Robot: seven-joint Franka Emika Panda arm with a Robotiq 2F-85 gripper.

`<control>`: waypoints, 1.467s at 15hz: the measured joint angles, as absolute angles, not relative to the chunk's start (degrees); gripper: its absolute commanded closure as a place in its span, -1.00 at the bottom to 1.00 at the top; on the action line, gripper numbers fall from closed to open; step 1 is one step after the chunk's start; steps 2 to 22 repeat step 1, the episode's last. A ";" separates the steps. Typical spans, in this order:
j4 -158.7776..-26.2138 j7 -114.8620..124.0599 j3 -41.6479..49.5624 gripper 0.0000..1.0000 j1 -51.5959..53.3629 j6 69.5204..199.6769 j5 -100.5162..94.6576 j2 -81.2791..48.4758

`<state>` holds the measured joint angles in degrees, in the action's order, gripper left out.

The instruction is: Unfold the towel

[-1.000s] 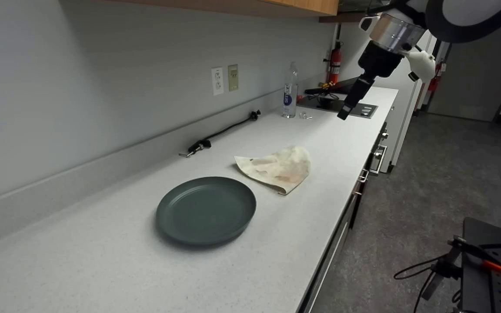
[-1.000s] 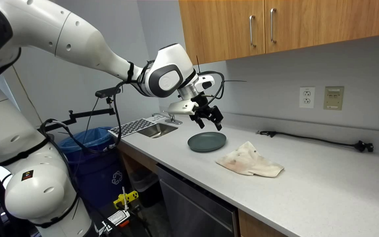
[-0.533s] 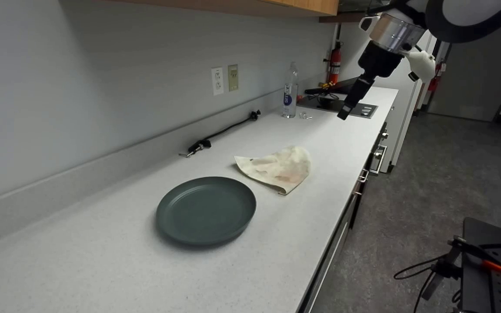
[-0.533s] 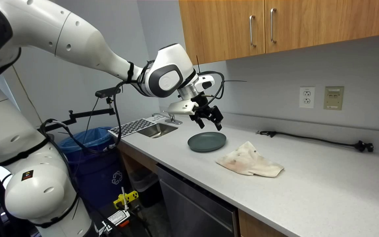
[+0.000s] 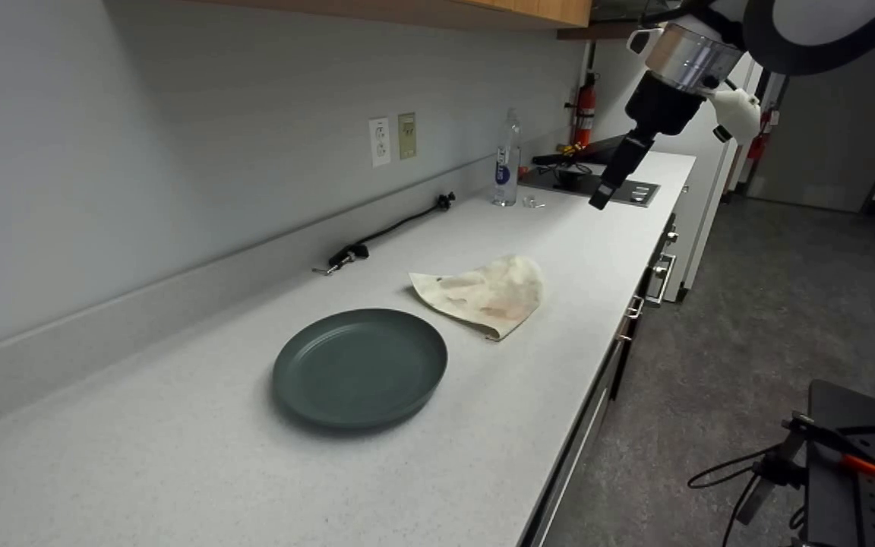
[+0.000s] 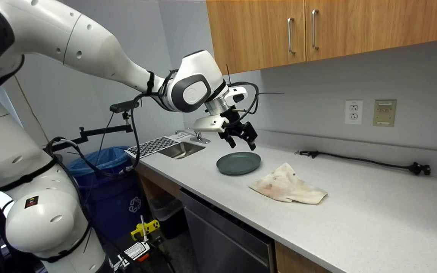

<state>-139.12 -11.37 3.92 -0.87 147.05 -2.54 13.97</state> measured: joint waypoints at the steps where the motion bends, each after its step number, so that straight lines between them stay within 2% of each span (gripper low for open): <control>1: -139.12 -11.37 3.92 -1.00 -0.87 147.05 -2.54 13.97; 22: -139.12 -11.37 3.92 -1.00 -0.87 147.05 -2.54 13.97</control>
